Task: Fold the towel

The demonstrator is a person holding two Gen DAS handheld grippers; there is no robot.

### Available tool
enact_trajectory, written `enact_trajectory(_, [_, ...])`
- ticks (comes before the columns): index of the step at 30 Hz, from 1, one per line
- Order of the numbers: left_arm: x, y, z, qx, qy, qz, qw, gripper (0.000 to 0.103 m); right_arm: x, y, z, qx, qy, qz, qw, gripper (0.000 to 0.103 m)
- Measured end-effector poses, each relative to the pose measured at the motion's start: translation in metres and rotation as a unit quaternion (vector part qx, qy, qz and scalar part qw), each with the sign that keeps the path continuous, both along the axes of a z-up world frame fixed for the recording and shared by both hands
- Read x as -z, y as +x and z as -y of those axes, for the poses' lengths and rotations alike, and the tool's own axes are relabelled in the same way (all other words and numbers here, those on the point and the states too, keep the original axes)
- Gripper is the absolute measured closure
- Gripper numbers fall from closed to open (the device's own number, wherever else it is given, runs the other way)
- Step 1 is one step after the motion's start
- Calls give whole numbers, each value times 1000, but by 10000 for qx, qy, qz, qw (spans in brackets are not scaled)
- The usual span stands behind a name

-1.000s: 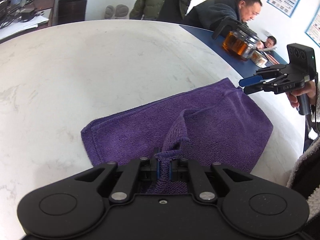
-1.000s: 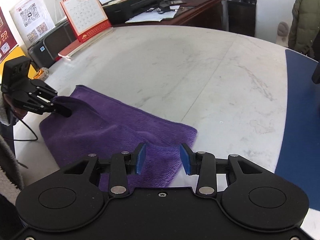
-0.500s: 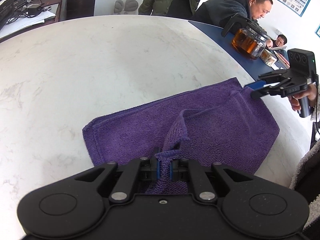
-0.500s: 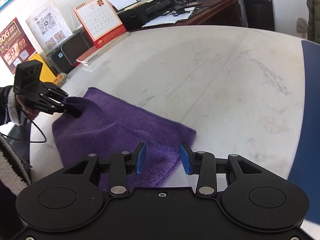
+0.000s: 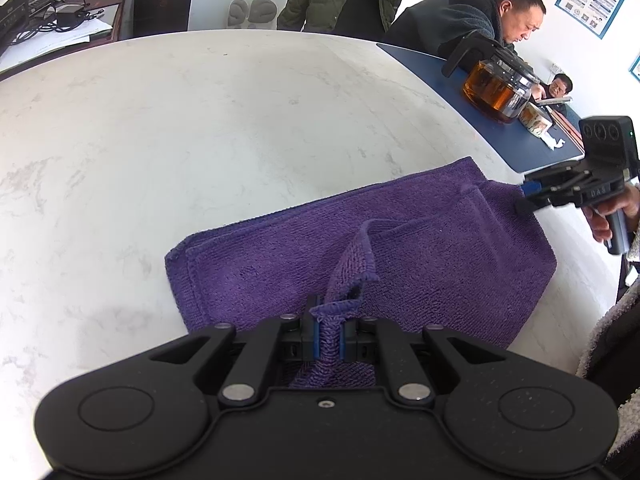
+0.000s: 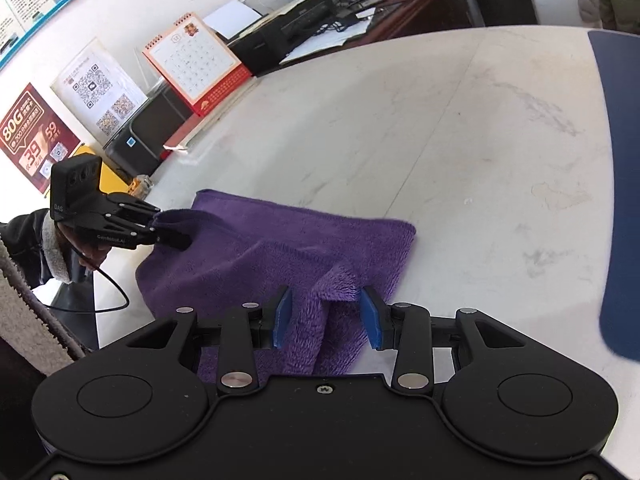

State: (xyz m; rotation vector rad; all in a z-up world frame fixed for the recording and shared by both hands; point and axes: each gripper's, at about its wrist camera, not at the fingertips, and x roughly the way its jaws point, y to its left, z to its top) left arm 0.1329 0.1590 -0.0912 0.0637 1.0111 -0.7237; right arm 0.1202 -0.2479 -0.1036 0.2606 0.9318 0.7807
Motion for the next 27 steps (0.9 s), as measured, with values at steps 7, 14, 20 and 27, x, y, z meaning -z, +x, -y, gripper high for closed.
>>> enact_trajectory(7, [1, 1, -4, 33, -96, -14, 9999, 95, 5, -10, -7, 143, 225, -205, 9994, 66])
enact_trajectory(14, [2, 2, -10, -8, -249, -16, 9997, 95, 6, 6, -20, 266, 120, -141, 9995, 68])
enact_trajectory(20, [-3, -11, -15, -262, -505, 105, 9983, 97, 2, 4, -23, 624, -144, -142, 9978, 99])
enact_trajectory(27, [-28, -40, -34, -582, -1080, 422, 9916, 98, -24, -18, -28, 590, -66, 246, 9979, 100])
